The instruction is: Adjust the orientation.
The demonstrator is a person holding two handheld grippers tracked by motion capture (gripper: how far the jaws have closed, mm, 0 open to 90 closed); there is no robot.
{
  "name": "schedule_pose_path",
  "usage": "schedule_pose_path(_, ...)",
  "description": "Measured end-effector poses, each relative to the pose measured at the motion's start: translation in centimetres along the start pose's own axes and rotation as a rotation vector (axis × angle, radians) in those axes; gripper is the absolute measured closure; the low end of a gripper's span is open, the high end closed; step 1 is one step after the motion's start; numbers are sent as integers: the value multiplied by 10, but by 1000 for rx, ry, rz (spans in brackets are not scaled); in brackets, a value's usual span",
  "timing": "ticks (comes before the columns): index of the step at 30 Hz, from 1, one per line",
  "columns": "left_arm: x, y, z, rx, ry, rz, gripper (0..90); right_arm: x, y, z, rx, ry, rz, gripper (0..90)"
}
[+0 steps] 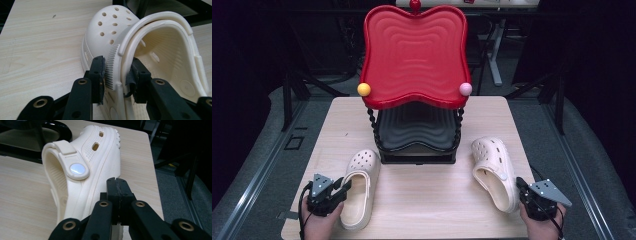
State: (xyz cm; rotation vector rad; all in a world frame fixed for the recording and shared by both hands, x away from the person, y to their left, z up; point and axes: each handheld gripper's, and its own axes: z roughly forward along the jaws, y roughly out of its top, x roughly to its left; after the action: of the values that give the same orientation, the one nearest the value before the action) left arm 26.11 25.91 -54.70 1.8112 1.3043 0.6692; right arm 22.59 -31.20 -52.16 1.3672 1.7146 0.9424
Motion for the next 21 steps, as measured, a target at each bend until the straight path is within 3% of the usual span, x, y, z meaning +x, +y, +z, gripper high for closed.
schedule_pose_path(6, -1, 0, 1, 5, 3, 3, 665, -15, -3, 4, 19, -4, 19, 900)
schedule_pose_path(7, -1, 0, 1, 8, 4, 7, 665, -21, -5, 6, 29, 1, 53, 900)
schedule_pose_path(13, 0, 0, 3, 13, 8, 3, 665, -33, -8, 10, 51, 11, 124, 900)
schedule_pose_path(14, 0, 0, 3, 10, 10, 4, 664, -39, -11, 11, 59, 22, 175, 900)
schedule_pose_path(16, -1, 0, 3, 9, 11, 3, 664, -44, -14, 12, 60, 38, 219, 900)
schedule_pose_path(21, 1, 0, 5, 16, 6, -8, 652, -49, -20, 16, 90, 47, 260, 900)
